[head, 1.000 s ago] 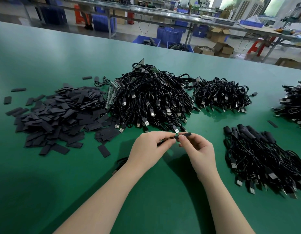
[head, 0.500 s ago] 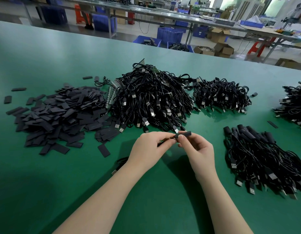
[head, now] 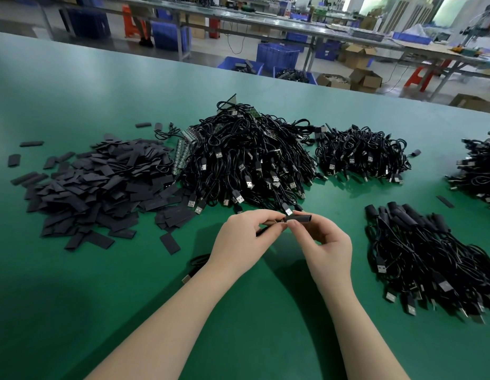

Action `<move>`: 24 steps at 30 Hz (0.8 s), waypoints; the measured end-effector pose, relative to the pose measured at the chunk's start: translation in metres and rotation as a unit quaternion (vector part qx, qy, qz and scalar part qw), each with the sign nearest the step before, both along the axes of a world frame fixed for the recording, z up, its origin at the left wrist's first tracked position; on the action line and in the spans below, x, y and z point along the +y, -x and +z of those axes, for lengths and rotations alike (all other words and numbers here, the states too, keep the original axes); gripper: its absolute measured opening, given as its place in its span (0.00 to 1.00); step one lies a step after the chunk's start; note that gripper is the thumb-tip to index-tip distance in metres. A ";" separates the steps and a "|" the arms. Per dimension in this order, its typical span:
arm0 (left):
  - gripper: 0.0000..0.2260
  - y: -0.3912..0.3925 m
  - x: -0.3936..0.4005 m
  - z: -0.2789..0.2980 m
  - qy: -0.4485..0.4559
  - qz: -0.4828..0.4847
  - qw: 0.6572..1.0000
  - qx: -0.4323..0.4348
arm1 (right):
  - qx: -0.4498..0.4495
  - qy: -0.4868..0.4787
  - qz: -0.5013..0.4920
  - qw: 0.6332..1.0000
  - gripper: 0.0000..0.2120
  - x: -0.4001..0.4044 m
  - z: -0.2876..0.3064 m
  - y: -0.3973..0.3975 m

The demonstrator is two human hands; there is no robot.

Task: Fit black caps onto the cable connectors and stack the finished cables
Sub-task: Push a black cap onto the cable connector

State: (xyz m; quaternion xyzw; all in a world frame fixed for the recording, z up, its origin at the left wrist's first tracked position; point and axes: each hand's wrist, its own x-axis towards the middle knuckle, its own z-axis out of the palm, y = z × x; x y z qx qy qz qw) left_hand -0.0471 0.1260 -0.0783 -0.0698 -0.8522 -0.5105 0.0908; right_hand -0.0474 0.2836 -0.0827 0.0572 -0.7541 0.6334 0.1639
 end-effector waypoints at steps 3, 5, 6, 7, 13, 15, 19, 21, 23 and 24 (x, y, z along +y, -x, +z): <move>0.07 -0.001 0.001 0.000 -0.001 -0.008 1.000 0.000 | -0.027 0.027 -0.006 0.999 0.06 0.001 0.000 0.002; 0.08 -0.001 0.001 0.000 -0.004 -0.009 1.000 0.000 | -0.051 0.048 0.007 0.998 0.05 0.002 0.001 0.003; 0.08 0.000 0.001 0.000 -0.004 -0.008 1.000 -0.001 | -0.060 0.058 0.015 0.996 0.05 0.003 0.001 0.003; 0.08 0.000 0.001 0.000 -0.004 -0.009 1.000 -0.002 | -0.069 0.068 0.022 0.995 0.05 0.003 0.001 0.004; 0.08 0.000 0.001 -0.001 0.006 -0.014 1.000 0.001 | -0.102 0.120 0.050 0.986 0.06 0.001 -0.001 0.004; 0.08 0.000 0.001 0.000 0.011 -0.017 1.000 -0.001 | -0.103 0.114 0.057 0.986 0.07 0.001 -0.001 0.004; 0.08 0.000 0.000 0.000 0.014 -0.018 1.000 0.004 | -0.095 0.101 0.059 0.989 0.07 0.001 0.000 0.004; 0.07 0.000 0.000 0.000 0.014 -0.017 1.000 0.006 | -0.090 0.097 0.059 0.989 0.08 0.001 0.001 0.003; 0.07 0.000 0.001 0.001 0.011 -0.018 1.000 0.005 | -0.086 0.093 0.058 0.990 0.08 0.000 0.001 0.003; 0.08 0.000 0.001 0.001 0.009 -0.018 1.000 0.004 | -0.084 0.089 0.057 0.991 0.08 0.000 0.001 0.003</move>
